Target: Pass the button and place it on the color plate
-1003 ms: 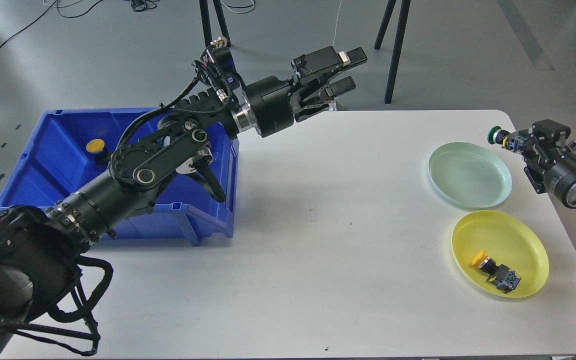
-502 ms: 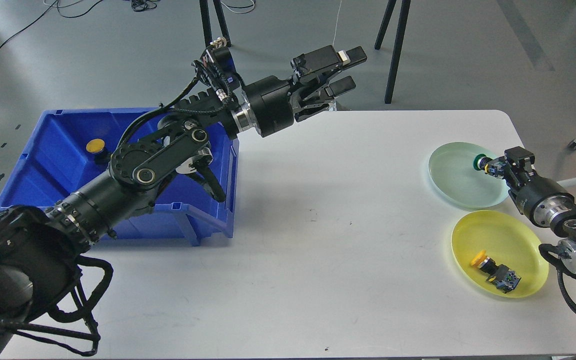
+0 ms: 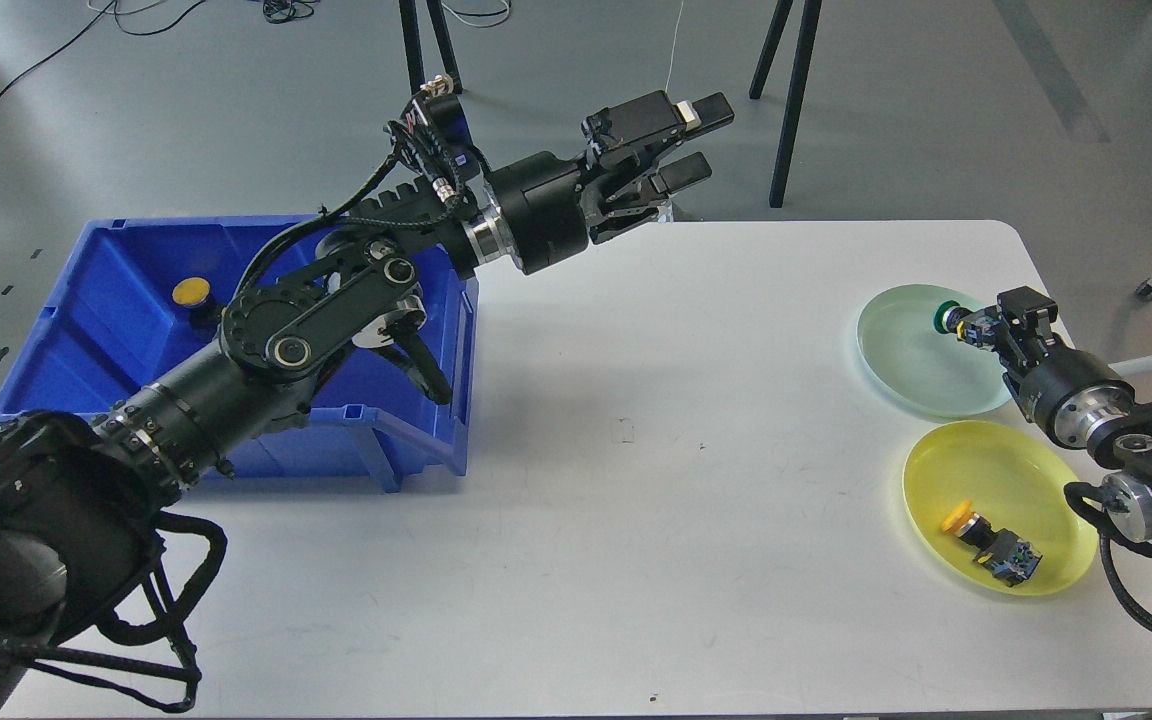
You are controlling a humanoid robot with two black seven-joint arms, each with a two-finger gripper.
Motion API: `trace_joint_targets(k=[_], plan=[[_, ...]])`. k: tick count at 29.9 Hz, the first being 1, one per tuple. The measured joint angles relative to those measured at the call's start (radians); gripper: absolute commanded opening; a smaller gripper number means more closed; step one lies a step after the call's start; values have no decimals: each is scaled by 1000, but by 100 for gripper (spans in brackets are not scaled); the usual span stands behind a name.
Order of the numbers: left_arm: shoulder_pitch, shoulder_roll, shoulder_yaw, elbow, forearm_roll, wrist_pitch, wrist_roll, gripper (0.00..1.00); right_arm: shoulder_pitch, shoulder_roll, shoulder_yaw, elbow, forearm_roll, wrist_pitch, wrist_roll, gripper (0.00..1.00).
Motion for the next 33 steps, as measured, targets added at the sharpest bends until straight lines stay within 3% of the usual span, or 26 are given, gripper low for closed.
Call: trace_joint_targets(k=[12,15,18,21,28,33], plan=[[0,2,3,5,-19,0,0,82,2,0,28,-1,4,-5,1,53],[0,2,3,6,-20,0,0,82,3,0,50,9,8,-5,2,60],[1,2,0,8,-46,0,0,87,-4,0,165,55,22,-2,10,72],[2,13,-9,35,-165,0,0,92,-23,0,324,160,66,0,14,100],[40,126,-12,157,-486,1,0,94,-56,5,482,476,133,38,15,100],[169,205,-137,59,-582,0,0,94,-59,91,498,533,138,133,40,100]])
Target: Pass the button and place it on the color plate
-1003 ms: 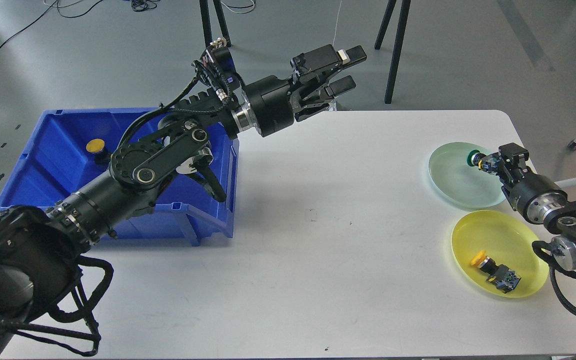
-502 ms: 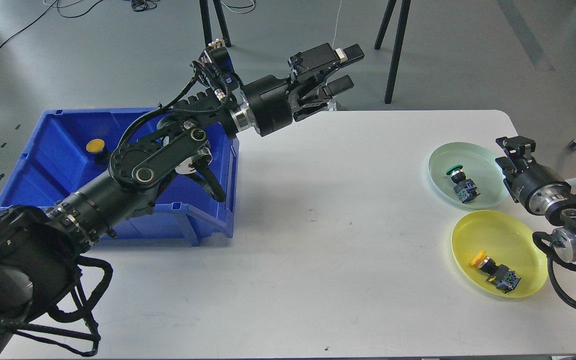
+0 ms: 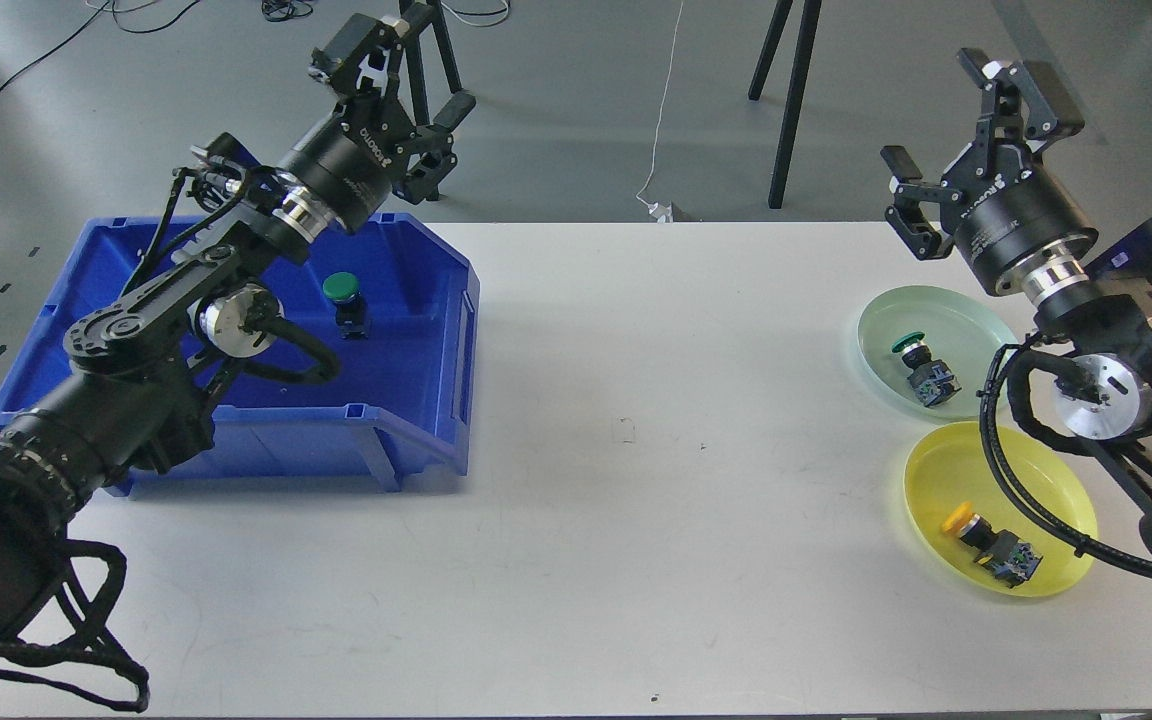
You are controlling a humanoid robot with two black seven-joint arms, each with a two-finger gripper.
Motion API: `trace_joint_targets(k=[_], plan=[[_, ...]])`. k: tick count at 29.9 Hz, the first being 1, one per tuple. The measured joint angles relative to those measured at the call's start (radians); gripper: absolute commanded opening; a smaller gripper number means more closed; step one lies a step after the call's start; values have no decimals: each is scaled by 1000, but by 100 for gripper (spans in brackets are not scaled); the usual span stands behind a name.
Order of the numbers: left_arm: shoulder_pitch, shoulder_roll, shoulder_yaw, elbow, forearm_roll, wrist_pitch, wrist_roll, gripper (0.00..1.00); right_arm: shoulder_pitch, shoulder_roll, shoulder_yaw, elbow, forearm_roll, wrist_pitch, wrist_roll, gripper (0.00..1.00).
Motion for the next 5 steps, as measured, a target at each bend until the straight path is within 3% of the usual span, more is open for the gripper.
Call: trace_joint_targets(k=[5], plan=[[84,12,-61,-94,-14,0,0,94,-17,43,58,4,2,42,38,100]])
